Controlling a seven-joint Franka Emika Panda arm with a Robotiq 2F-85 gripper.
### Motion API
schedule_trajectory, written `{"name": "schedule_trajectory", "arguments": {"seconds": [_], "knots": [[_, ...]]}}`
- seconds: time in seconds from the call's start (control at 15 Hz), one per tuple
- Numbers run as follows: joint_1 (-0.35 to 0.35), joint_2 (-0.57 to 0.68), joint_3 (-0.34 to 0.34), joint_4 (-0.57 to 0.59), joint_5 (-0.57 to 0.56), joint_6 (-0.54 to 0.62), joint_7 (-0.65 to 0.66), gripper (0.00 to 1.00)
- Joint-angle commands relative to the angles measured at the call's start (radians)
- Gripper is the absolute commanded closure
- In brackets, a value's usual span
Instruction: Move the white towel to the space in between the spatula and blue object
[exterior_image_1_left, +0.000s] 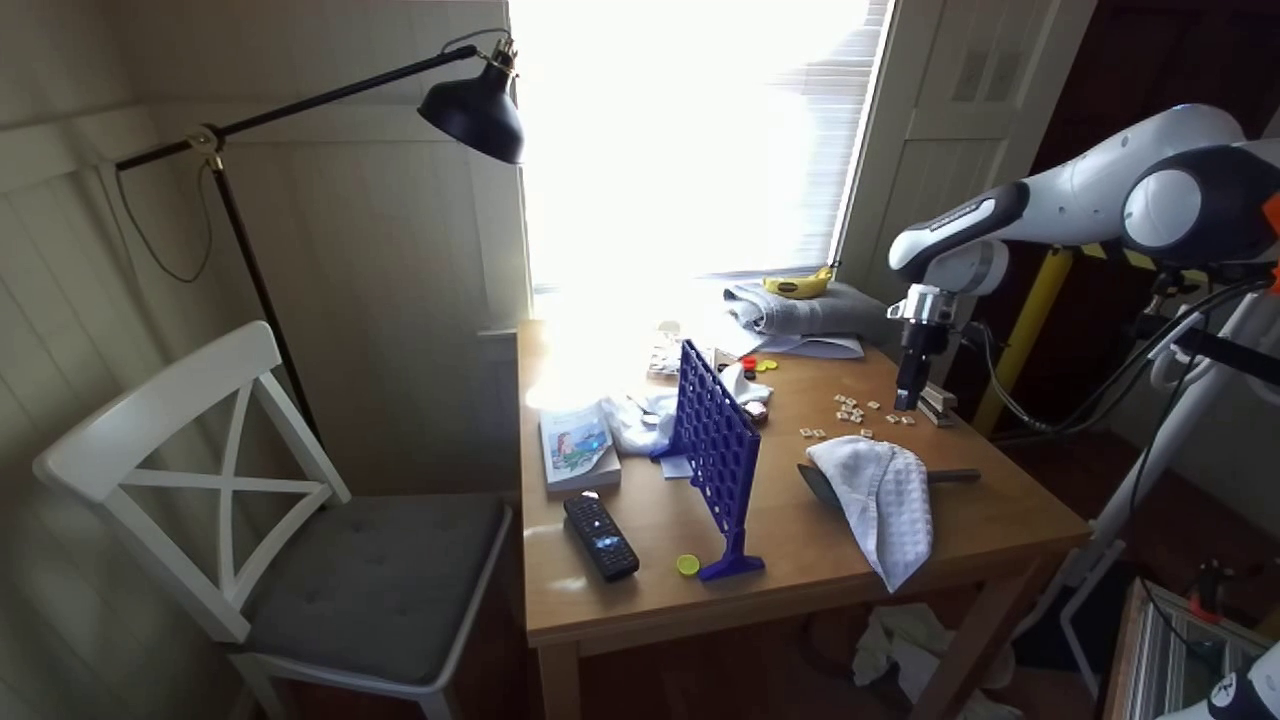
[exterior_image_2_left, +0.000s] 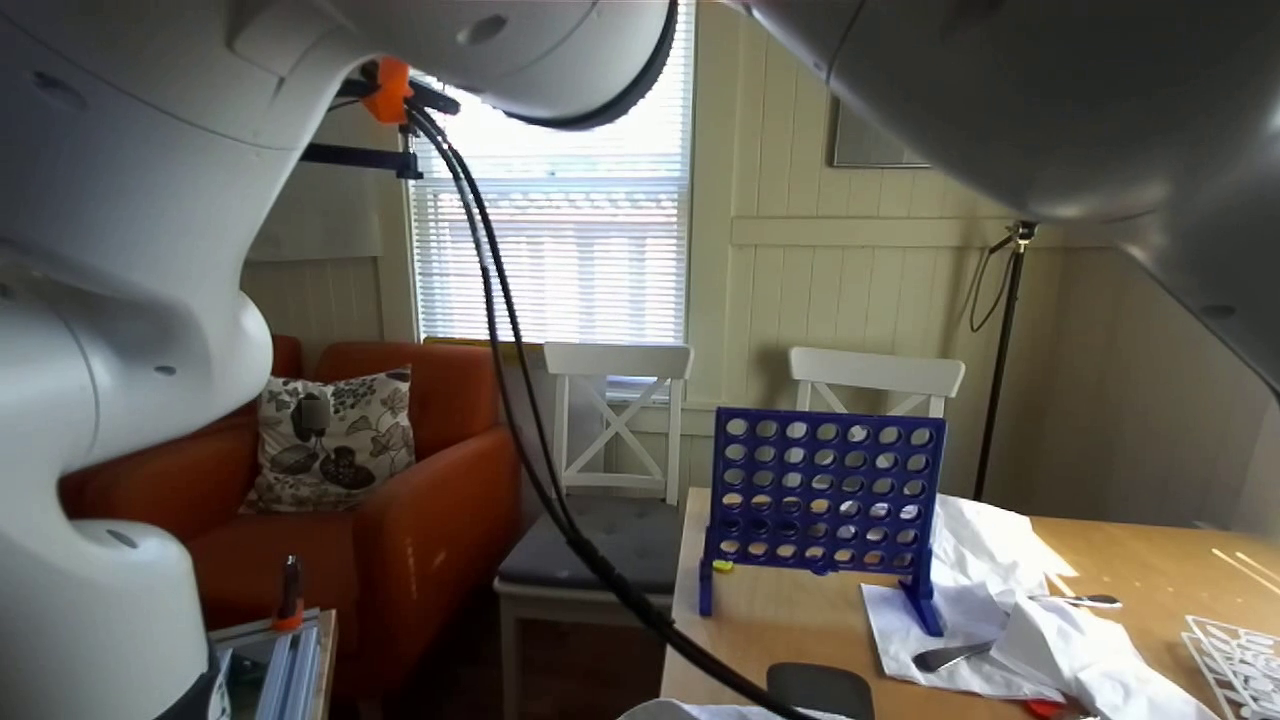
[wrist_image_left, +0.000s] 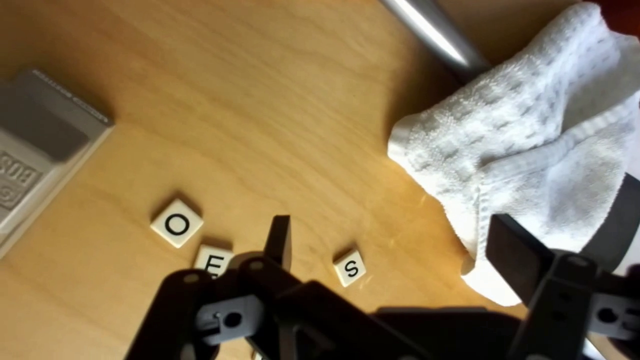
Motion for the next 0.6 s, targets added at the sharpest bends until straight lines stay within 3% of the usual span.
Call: {"name": "schedule_trajectory", "arguments": {"seconds": [0.0, 0.4, 0.53], "knots": [[0.001, 0.004, -0.002, 0.006, 0.001, -0.004, -0.001, 0.00], [-0.002, -0.006, 0.003, -0.011, -0.003, 0.012, -0.038, 0.00], [-0.015, 0.023, 0.006, 0.050, -0.003, -0.027, -0.068, 0.00]]}}
